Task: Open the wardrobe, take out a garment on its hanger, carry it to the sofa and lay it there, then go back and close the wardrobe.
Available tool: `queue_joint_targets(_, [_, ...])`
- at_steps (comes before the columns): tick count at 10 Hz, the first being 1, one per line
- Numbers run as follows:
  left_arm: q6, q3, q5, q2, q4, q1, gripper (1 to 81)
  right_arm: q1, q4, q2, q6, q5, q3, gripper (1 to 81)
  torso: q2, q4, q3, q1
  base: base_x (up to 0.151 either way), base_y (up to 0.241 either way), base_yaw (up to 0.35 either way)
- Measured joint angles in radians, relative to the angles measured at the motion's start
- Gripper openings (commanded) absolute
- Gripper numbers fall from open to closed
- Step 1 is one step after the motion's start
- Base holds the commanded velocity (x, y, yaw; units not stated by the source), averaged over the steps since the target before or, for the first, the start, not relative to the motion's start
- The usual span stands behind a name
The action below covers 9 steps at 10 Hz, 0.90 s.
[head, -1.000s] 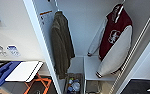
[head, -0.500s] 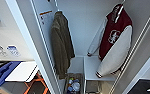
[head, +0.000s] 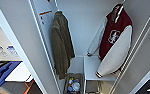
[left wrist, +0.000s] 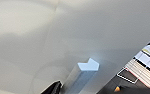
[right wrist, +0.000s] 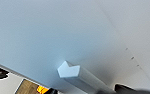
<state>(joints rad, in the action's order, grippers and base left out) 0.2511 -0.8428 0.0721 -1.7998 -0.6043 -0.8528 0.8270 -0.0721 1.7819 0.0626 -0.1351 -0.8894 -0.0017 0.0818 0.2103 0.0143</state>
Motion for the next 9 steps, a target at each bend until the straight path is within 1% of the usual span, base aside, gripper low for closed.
queue_joint_targets(1, [0.036, 0.023, -0.004, 0.026, -0.003, -0.03, 81.1, 0.007, 0.004, -0.01, 0.001, -0.007, 0.003, 81.1, 0.0, 0.0, 0.0, 0.0, 0.0, 0.0, 0.0])
queue_joint_targets(2, [0.036, 0.126, -0.061, 0.01, -0.011, -0.14, 81.1, 0.013, 0.007, -0.016, 0.002, -0.014, 0.004, 81.1, 0.0, 0.0, 0.0, 0.0, 0.0, 0.0, 0.0])
queue_joint_targets(3, [0.035, 0.162, -0.041, -0.009, -0.013, -0.167, 81.1, 0.021, 0.006, -0.021, 0.002, -0.027, 0.003, 81.1, -0.001, 0.0, 0.0, -0.003, 0.0, 0.0, 0.0])
queue_joint_targets(4, [0.037, 0.1, -0.006, 0.037, -0.015, -0.168, 81.1, 0.041, 0.015, -0.053, 0.005, -0.04, 0.004, 81.1, -0.001, 0.0, -0.001, -0.003, 0.0, 0.0, 0.0])
queue_joint_targets(5, [0.037, 0.065, -0.002, 0.04, -0.018, -0.206, 81.1, 0.049, 0.022, -0.063, 0.005, -0.047, 0.005, 81.1, -0.002, 0.0, -0.001, -0.003, 0.0, 0.0, 0.0])
queue_joint_targets(6, [0.036, 0.054, 0.024, 0.027, -0.021, -0.229, 81.1, 0.063, 0.021, -0.067, 0.005, -0.064, 0.003, 81.1, -0.002, 0.0, -0.001, -0.004, 0.0, 0.0, 0.0])
queue_joint_targets(7, [0.036, 0.036, 0.04, 0.021, -0.024, -0.235, 81.1, 0.085, 0.013, -0.08, -0.026, -0.04, -0.001, 81.1, -0.003, 0.0, -0.002, -0.004, 0.0, 0.0, 0.0])
queue_joint_targets(8, [0.037, 0.009, 0.049, 0.011, -0.024, -0.24, 81.1, 0.146, 0.013, -0.084, -0.027, 0.02, -0.026, 81.1, -0.003, 0.0, -0.002, -0.004, 0.0, 0.0, 0.0])
queue_joint_targets(9, [0.036, -0.017, 0.058, -0.009, -0.025, -0.257, 81.1, 0.167, 0.013, -0.085, -0.029, 0.023, -0.048, 81.1, -0.003, 0.0, -0.002, -0.005, 0.0, 0.0, 0.0])
